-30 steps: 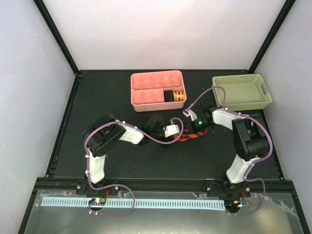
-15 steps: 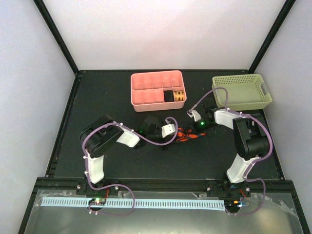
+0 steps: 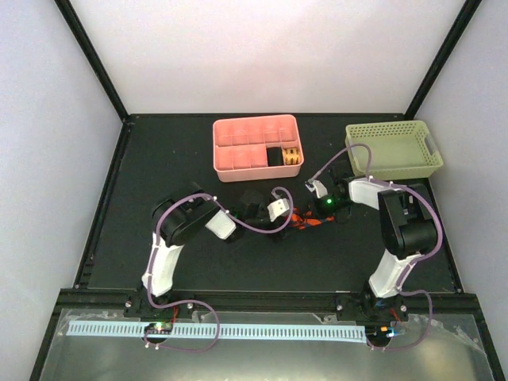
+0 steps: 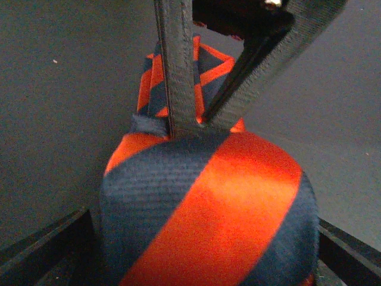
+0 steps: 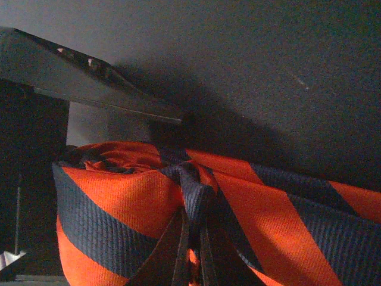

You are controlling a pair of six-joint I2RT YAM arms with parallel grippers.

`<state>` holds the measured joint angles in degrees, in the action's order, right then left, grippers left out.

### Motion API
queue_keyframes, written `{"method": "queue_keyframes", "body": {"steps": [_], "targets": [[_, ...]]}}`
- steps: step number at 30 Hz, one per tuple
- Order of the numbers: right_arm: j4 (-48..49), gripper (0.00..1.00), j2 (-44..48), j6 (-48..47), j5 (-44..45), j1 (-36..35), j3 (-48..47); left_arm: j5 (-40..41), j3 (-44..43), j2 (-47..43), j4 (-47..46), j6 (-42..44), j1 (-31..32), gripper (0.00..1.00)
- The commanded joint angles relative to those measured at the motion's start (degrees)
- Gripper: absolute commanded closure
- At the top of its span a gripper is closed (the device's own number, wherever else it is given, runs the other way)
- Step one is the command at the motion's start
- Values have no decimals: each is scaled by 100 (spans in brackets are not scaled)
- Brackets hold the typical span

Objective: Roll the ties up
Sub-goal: Roll the tie at the center of the board.

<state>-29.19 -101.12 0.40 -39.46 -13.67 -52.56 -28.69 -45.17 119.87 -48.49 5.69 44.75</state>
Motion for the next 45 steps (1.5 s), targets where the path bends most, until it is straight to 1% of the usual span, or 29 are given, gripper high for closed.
{"method": "queue_keyframes", "body": {"steps": [1,4,8,10,12,15,17,22,24,27,32,33,34,37,40,41,42,43,45], "targets": [[-81,98,-385,88,491,-56,158,9,-306,300,-385,-185,139,14],[-48,98,-410,103,405,-81,156,115,-313,338,-366,-123,195,24],[-54,98,-342,63,288,-82,135,426,-158,30,311,377,194,46],[-173,91,-279,-39,243,-75,27,578,-124,-222,1050,705,192,53],[-314,80,-123,-185,191,-29,-104,770,-122,-393,1702,894,200,59],[-480,63,139,-396,20,47,-182,960,-21,-549,2181,1180,201,61],[-571,56,310,-487,-162,51,-169,1123,-103,-561,2467,1239,201,59],[-302,42,563,-102,-874,20,9,1318,-231,-526,2899,1317,214,58],[-132,40,531,51,-942,-45,26,1346,-256,-518,2993,1379,226,58],[15,41,317,203,-944,-192,-40,1346,-257,-535,3071,1464,227,58],[-165,55,137,23,-839,-285,-63,1351,-325,-530,3133,1470,229,58],[-246,60,132,-66,-798,-285,-38,1343,-342,-515,3146,1465,227,58],[-298,68,135,-135,-746,-283,6,1326,-365,-495,3161,1461,227,57],[-353,97,168,-241,-591,-285,139,1297,-416,-449,3183,1436,227,55],[-438,98,198,-323,-412,-277,190,1306,-409,-488,3139,1388,212,49],[-467,98,190,-341,-318,-276,207,1293,-397,-523,3093,1345,199,46],[-475,98,182,-323,-205,-270,229,1145,-376,-586,3031,1287,155,40],[-450,98,170,-270,-128,-253,244,954,-315,-679,2888,1219,89,31],[-456,98,119,-201,77,-250,215,620,-9,-986,2418,1055,-50,18]]}}
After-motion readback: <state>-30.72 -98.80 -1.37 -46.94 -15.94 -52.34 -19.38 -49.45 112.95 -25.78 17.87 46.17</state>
